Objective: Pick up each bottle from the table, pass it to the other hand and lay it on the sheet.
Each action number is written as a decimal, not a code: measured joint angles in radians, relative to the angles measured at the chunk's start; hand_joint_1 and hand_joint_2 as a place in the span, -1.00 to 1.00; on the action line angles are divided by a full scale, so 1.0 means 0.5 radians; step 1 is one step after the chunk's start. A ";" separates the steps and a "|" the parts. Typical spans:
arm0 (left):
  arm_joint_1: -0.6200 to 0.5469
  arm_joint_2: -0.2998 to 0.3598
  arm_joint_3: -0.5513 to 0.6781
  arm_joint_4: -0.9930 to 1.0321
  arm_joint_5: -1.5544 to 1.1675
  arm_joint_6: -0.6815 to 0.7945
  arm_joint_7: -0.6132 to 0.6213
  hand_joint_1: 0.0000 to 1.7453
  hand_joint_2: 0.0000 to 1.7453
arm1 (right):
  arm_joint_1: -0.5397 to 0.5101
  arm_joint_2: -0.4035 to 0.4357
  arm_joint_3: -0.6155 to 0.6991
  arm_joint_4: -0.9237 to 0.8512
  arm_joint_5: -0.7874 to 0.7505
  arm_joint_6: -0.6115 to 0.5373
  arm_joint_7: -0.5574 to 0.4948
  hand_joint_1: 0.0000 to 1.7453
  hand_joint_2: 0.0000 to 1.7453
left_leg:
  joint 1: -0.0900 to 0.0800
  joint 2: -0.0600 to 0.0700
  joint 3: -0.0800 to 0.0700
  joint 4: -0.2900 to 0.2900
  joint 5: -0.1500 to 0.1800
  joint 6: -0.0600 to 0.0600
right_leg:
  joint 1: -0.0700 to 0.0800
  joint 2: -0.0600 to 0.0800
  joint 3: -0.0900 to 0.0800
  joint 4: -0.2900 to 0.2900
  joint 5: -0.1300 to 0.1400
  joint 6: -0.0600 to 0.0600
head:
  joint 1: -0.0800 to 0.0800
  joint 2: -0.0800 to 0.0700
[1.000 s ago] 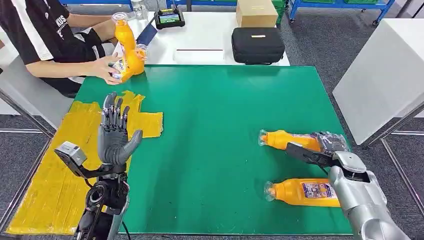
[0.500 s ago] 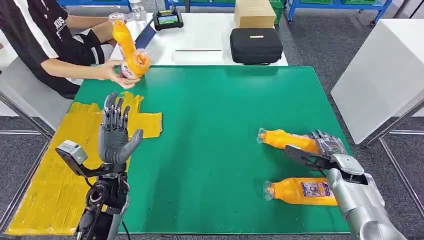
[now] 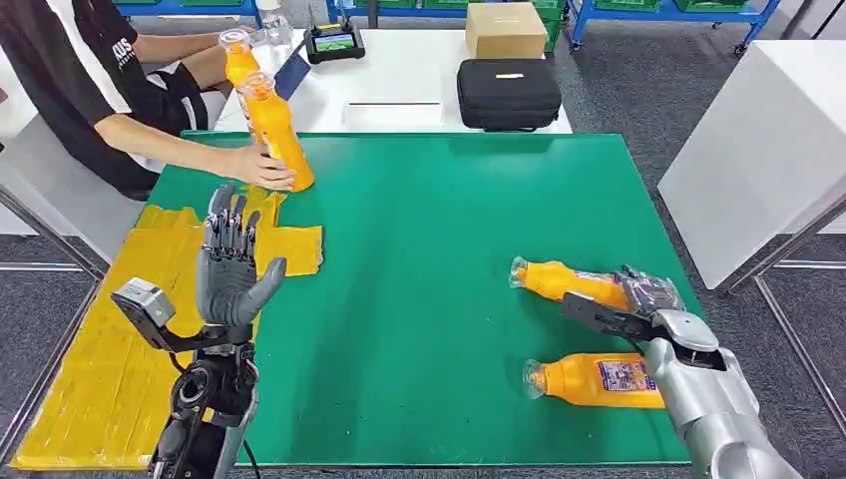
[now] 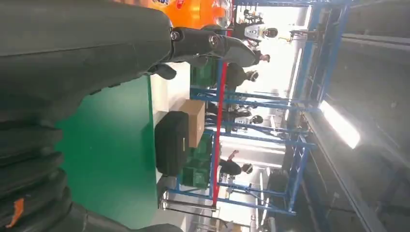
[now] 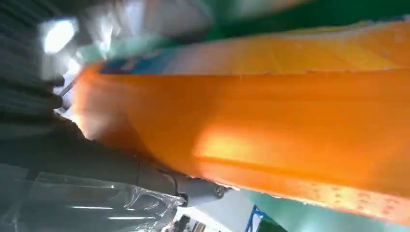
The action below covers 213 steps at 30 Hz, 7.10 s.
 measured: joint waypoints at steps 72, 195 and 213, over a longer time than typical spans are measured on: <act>0.003 -0.024 -0.621 -0.095 -0.207 -0.087 0.303 -1.00 1.00 | 0.472 0.890 0.565 -0.893 -1.765 -0.314 -0.803 1.00 1.00 | 0.005 -0.012 -0.056 0.000 0.009 -0.005 | 0.001 -0.011 -0.052 0.004 0.002 -0.004 | 0.000 0.000; -0.769 0.361 -0.608 1.260 -3.297 0.137 1.060 -1.00 -1.00 | 0.938 0.711 0.485 -1.748 -1.779 -0.666 -0.751 -1.00 1.00 | 0.006 -0.010 -0.063 0.000 0.013 -0.011 | 0.002 -0.010 -0.061 0.006 0.007 -0.010 | 0.001 0.000; -0.623 0.210 -0.265 0.945 -3.317 0.748 1.505 -1.00 -1.00 | 1.040 0.725 0.465 -1.814 -1.678 -0.637 -0.717 -1.00 1.00 | 0.006 -0.010 -0.063 0.000 0.013 -0.011 | 0.002 -0.009 -0.061 0.006 0.007 -0.010 | 0.000 0.000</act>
